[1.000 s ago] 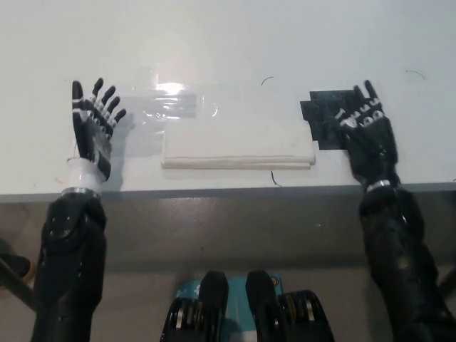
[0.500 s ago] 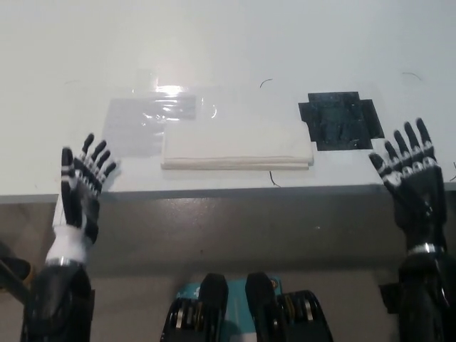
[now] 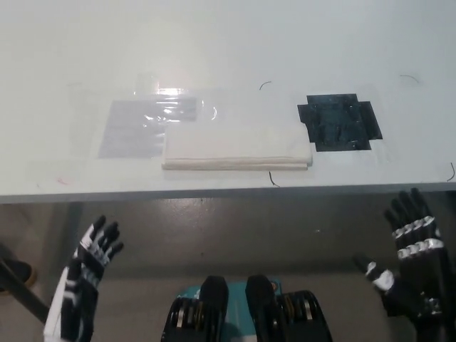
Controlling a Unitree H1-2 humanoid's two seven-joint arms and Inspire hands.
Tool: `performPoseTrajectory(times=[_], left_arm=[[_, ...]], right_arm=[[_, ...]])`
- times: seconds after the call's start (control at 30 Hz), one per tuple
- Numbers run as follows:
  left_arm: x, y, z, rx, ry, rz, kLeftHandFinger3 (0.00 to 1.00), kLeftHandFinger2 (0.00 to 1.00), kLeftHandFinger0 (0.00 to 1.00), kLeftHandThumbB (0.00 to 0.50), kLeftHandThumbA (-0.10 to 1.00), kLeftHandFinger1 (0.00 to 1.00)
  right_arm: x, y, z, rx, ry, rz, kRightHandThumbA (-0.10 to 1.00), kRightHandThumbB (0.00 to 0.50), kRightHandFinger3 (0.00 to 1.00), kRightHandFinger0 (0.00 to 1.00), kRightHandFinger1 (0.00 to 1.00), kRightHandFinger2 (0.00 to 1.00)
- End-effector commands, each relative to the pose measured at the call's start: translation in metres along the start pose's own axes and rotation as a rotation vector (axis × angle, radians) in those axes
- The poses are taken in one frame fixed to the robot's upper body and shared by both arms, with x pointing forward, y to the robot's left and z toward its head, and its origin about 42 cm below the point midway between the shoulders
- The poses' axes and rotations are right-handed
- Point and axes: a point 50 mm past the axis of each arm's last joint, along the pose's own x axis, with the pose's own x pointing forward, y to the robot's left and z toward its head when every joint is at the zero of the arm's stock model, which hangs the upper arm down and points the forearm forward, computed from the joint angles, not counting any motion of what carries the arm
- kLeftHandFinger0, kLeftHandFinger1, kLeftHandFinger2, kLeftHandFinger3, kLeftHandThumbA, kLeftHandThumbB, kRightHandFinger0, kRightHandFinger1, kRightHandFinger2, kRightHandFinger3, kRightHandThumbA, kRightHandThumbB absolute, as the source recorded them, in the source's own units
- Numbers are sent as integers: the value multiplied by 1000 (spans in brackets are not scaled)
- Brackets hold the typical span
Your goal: A stack of napkins is kept in the middle of the table close to the robot and the robot places both its hands sideways on the stack. Then it moves its hands away from each other while pressing down on the napkins to make them smooth
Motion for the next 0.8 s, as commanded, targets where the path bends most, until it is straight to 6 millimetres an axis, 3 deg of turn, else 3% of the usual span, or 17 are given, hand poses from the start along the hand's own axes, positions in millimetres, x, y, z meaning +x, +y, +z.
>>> performPoseTrajectory(times=[0.0, 0.03, 0.1, 0.23, 0.33, 0.47, 0.53, 0.67, 0.77], left_arm=[[-6, -5, 13, 118, -138, -116, 1000, 1000, 1000, 254, 1000, 1000], [-4, -5, -2, 122, -106, -102, 1000, 1000, 1000, 271, 1000, 1000], [-2, -4, -13, 132, -82, -90, 1000, 1000, 1000, 267, 1000, 1000], [1, 0, -32, 70, -7, -75, 1000, 1000, 1000, 260, 1000, 1000], [13, 2, -33, 78, 20, -73, 1000, 1000, 1000, 275, 1000, 1000], [16, 4, -36, 88, 80, -75, 1000, 1000, 1000, 241, 1000, 1000], [16, 4, -36, 91, 98, -79, 1000, 1000, 1000, 233, 1000, 1000], [17, 5, -37, 116, 132, -108, 1000, 1000, 1000, 282, 1000, 1000], [19, 4, -37, 125, 147, -116, 1000, 1000, 1000, 287, 1000, 1000]], right_arm=[[1, 23, 10, -186, -129, 168, 1000, 230, 1000, 1000, 1000, 1000], [3, 21, 2, -179, -93, 167, 1000, 184, 1000, 1000, 1000, 1000], [5, 19, -5, -175, -67, 159, 1000, 149, 1000, 1000, 1000, 1000], [5, 15, -21, -167, 10, 145, 1000, 126, 1000, 1000, 1000, 1000], [12, 13, -27, -153, 17, 136, 1000, 131, 1000, 1000, 1000, 1000], [19, 11, -29, -150, 21, 135, 1000, 81, 1000, 1000, 1000, 1000], [18, 9, -30, -145, 21, 124, 1000, 81, 1000, 1000, 1000, 1000], [17, 8, -30, -154, 29, 115, 1000, 78, 1000, 1000, 1000, 1000], [20, 8, -29, -170, 23, 108, 1000, 78, 1000, 1000, 1000, 1000]])
